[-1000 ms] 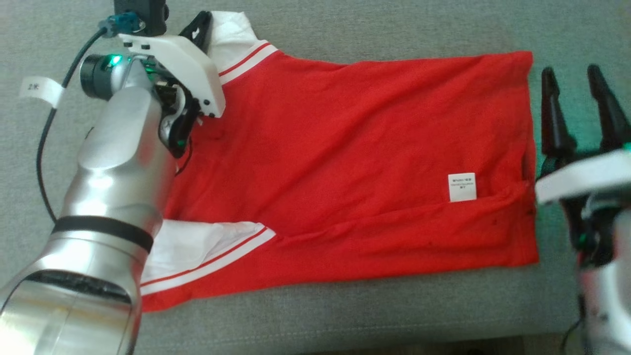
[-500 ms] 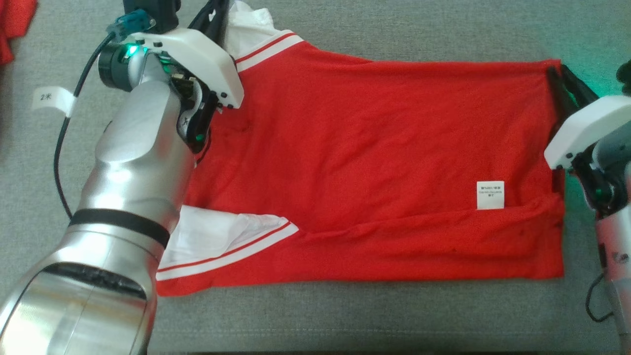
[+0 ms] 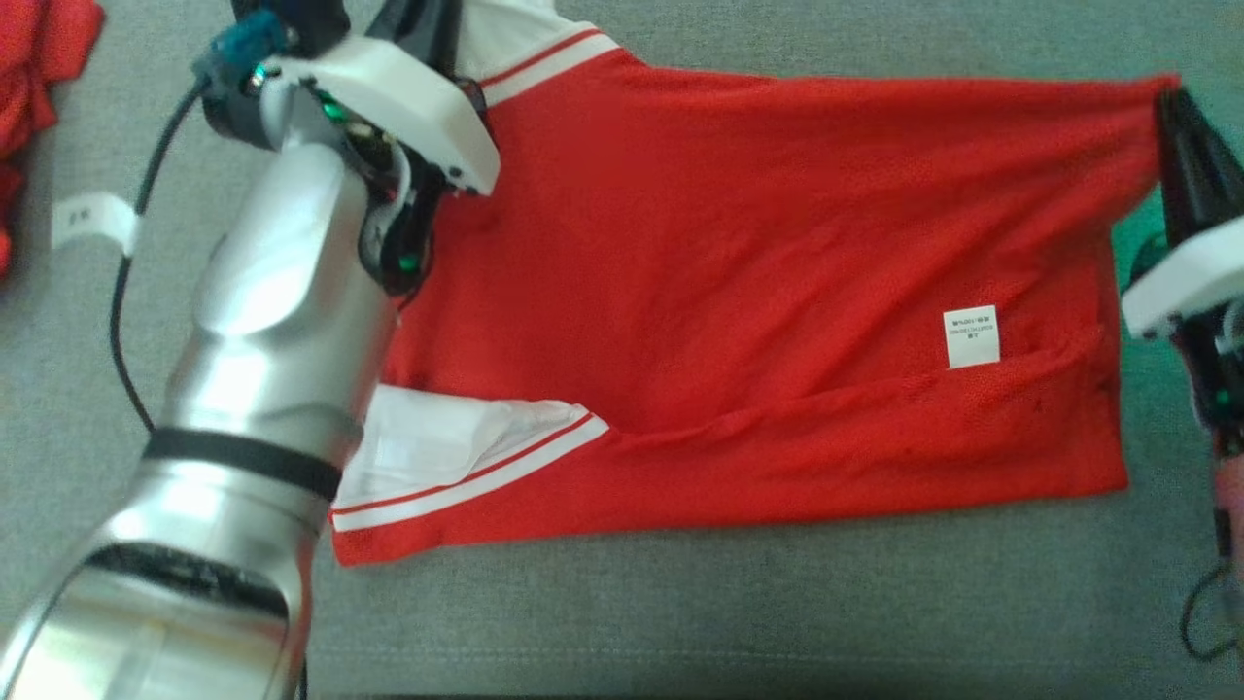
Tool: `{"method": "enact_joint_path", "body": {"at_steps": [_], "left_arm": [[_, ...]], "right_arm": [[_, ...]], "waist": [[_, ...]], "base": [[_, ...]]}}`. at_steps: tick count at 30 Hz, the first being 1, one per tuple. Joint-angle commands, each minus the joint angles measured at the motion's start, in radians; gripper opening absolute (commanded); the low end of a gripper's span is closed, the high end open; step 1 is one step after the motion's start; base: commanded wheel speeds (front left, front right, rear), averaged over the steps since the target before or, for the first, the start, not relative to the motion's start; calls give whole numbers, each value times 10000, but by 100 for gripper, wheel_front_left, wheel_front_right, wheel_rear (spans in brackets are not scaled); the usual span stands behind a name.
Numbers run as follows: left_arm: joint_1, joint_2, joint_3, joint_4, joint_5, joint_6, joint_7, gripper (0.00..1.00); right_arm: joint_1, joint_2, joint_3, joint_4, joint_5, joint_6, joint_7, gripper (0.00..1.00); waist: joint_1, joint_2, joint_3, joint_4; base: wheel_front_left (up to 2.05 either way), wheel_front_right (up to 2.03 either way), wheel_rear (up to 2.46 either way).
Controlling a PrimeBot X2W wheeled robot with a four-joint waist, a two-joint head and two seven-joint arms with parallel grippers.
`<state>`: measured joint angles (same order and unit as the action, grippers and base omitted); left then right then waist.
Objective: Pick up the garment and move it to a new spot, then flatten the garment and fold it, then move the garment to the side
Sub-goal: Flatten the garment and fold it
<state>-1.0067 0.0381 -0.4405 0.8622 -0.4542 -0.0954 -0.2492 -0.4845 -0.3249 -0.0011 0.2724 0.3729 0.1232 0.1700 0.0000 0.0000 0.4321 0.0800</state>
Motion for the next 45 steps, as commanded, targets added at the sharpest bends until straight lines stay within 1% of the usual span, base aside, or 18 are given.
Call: {"method": "enact_joint_path", "body": {"at_steps": [1,4,7,12,14,17,21,25,26,27,28,29,32,36,40,44,45], "left_arm": [[69,430,260,-439,-13,83,-96,0],[868,420,332,-1465,-71,238,-113,0],[2020,460,370,-2852,-63,520,-120,0],[4434,788,217,-5490,85,1211,-28,0],[5425,965,174,-6409,21,1533,328,0],[6612,1256,74,-7592,23,1965,857,0],[7743,1534,-72,-8515,-12,2332,1403,0],[8336,1540,-216,-8530,-174,2493,1748,0],[8431,1514,-231,-8463,-241,2511,1799,0],[8487,1497,-250,-8380,-273,2511,1798,0],[8536,1489,-276,-8281,-302,2495,1799,33],[8566,1472,-279,-8192,-320,2495,1754,100],[8577,1495,-268,-7930,-142,2622,1486,100],[8590,1511,-101,-7853,211,2966,764,100],[8615,1503,319,-8115,492,3322,122,100],[8718,1410,992,-8559,704,3562,-101,100],[8718,1410,992,-8559,704,3562,-101,100]], "right_arm": [[211,-87,30,-393,105,75,-63,0],[808,-159,-107,-659,-31,75,-48,0],[1463,-58,-242,-1002,-158,75,-18,0],[2427,261,-492,-1550,-518,75,107,0],[2763,364,-688,-1712,-895,75,110,0],[3140,677,-813,-1922,-1084,75,105,0],[3450,976,-998,-1991,-1236,75,91,0],[3735,1314,-1069,-2098,-1340,75,164,0],[3792,1384,-1095,-2114,-1352,75,164,9],[3861,1447,-1101,-2130,-1357,75,162,41],[3928,1488,-1089,-2143,-1376,75,137,74],[4000,1527,-1069,-2162,-1407,75,96,100],[4277,1695,-1015,-2360,-1556,75,-106,100],[4665,1845,-877,-2932,-1610,75,-624,100],[4956,2032,-859,-3796,-1739,75,-1164,100],[5004,2135,-670,-4449,-1864,75,-1561,100],[5004,2135,-670,-4449,-1864,75,-1561,100]], "waist": [[0,0,-28,28],[0,0,-126,122],[0,0,-210,144],[0,0,-355,89],[0,0,-403,84],[0,0,-442,66],[0,0,-508,54],[0,0,-569,15],[0,0,-581,2],[0,0,-600,-2],[0,0,-622,-15],[0,0,-651,-27],[0,0,-804,-60],[0,0,-1091,-104],[0,0,-1419,-168],[0,0,-1737,-276],[0,0,-1737,-276]], "base": [[0,0,0],[0,0,0],[0,0,0],[0,0,0],[0,0,0],[0,0,0],[0,0,0],[0,0,0],[0,0,0],[0,0,0],[0,0,0],[0,0,0],[0,0,0],[0,0,0],[0,0,0],[0,0,0],[0,0,0]]}}
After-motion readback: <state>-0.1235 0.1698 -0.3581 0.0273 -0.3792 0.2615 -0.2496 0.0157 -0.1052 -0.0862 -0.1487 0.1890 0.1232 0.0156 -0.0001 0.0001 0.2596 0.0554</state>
